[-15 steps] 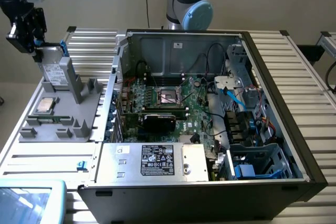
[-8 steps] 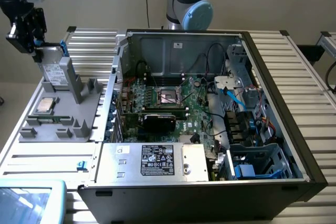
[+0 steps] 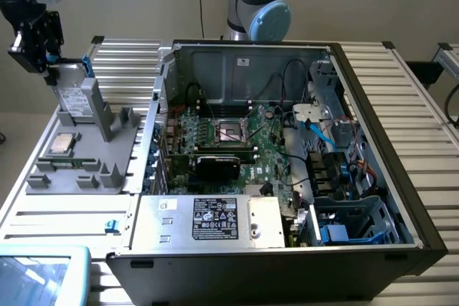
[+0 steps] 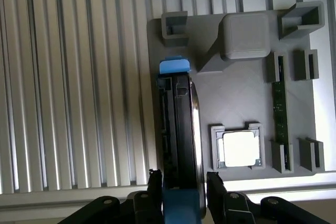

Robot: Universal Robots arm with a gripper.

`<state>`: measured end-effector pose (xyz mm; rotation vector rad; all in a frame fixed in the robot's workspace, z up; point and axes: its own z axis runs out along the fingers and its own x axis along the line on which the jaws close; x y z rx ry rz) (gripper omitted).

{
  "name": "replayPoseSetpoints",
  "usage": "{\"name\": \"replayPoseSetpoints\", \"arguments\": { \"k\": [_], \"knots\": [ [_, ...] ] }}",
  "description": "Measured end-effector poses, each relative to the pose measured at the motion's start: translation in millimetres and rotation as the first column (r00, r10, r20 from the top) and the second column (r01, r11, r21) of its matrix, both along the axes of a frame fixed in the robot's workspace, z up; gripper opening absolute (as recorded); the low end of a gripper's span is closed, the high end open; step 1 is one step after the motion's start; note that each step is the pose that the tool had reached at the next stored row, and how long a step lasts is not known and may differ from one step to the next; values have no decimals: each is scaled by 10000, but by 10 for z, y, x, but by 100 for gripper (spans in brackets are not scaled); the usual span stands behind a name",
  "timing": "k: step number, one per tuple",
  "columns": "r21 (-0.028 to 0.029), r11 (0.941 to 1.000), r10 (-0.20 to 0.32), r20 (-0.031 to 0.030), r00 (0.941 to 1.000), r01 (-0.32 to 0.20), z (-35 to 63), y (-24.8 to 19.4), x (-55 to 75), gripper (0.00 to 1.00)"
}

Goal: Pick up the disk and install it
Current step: 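Pick up the disk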

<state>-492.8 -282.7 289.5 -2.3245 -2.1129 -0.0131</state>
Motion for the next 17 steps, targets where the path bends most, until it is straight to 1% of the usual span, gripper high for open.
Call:
{"name": "replayPoseSetpoints", "arguments": {
  "k": [5,6,7,17],
  "knots": [
    [0,10000,0,0,10000,0,0,0,0,47],
    [1,10000,0,0,10000,0,0,0,0,44],
    [-1,10000,0,-1,10000,0,0,0,0,38],
    [0,10000,6,0,10000,-6,0,0,0,38]
  ]
}}
